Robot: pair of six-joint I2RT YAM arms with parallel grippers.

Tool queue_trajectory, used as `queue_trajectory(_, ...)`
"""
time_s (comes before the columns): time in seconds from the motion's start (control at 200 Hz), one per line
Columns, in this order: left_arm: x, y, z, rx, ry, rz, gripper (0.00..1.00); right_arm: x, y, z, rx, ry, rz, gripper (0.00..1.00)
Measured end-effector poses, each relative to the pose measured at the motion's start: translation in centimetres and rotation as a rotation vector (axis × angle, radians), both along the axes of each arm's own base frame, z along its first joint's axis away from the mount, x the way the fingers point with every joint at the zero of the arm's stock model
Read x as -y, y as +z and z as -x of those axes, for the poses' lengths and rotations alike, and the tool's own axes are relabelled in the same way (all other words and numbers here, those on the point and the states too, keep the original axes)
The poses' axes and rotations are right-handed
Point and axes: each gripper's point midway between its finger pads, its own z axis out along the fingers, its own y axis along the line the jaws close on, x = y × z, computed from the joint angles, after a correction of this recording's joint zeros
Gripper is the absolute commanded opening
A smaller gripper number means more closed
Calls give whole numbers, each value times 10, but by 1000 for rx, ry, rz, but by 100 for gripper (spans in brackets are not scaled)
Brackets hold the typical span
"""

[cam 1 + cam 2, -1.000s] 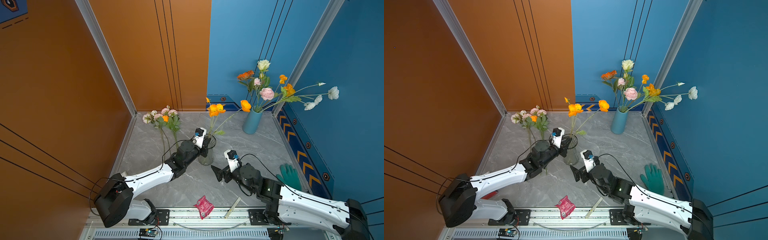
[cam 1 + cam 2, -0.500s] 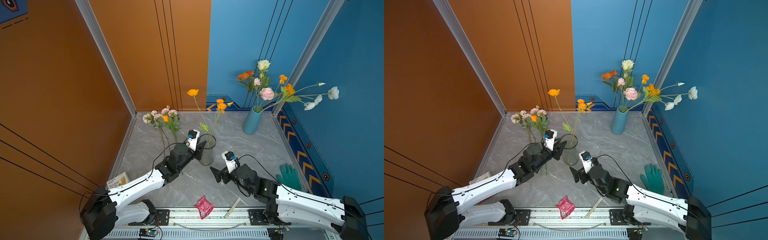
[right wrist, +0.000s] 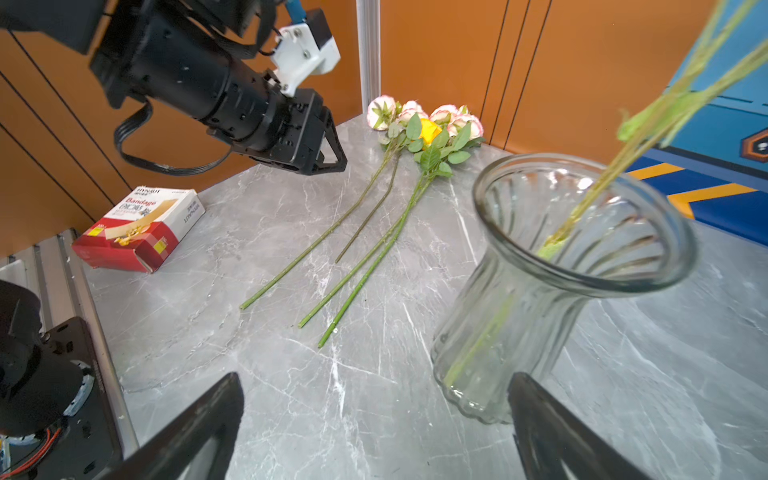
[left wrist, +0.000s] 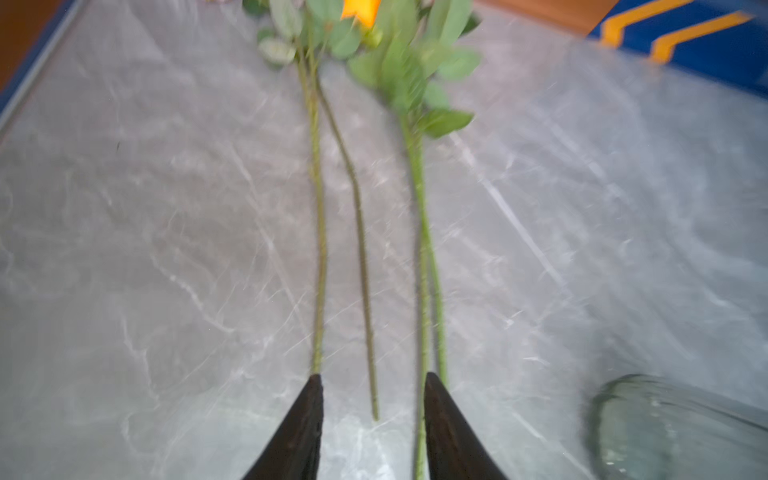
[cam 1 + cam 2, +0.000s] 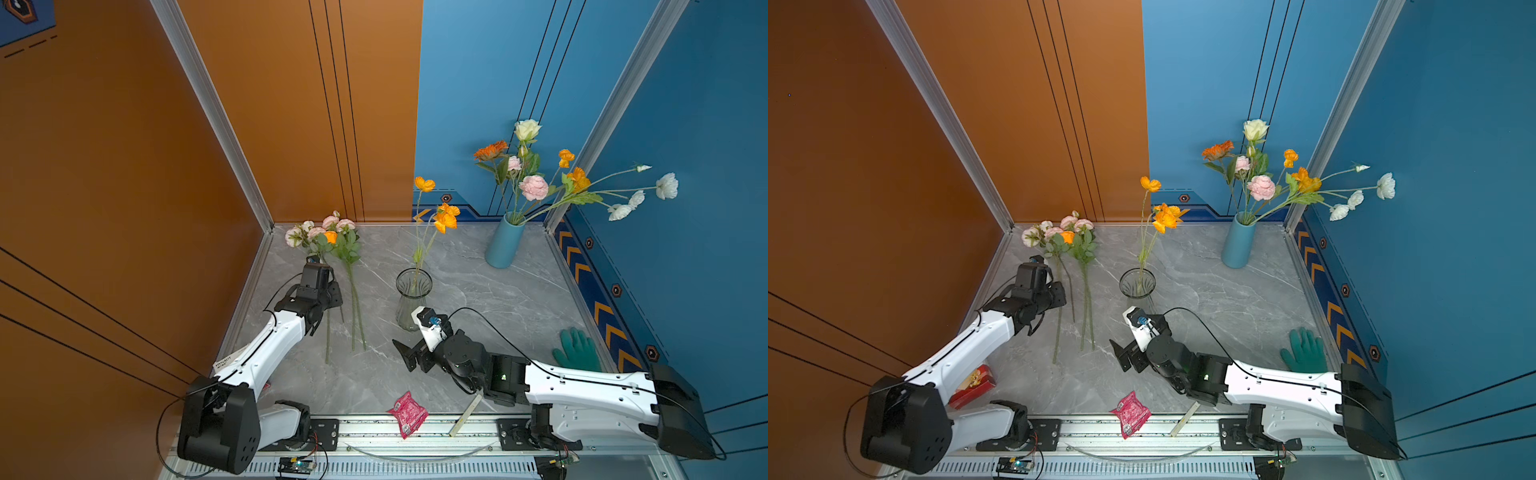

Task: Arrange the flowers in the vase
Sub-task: 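Move the left gripper down to the pink rose stems on the table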

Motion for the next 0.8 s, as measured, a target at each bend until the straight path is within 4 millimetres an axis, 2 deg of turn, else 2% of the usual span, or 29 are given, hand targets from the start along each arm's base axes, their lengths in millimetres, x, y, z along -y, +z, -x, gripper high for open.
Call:
queue_trajectory(0.145,-9,-53,9,-209,24,-2,35,-20,-14,11,-19,42,37,100)
queue_trajectory(0.275,-12,-78,6,-310,37,-10,32,-29,-19,18,-30,60,36,100)
queue_trajectory(0.38,-15,-86,4,-341,45,-16,30,-31,-23,20,-39,64,38,100)
queue_trajectory(0.611,-17,-89,-6,-350,56,-26,25,-32,-24,20,-44,65,38,100)
queue_trajectory(0.801,-17,-99,-5,-378,63,-31,22,-32,-24,20,-44,65,38,100)
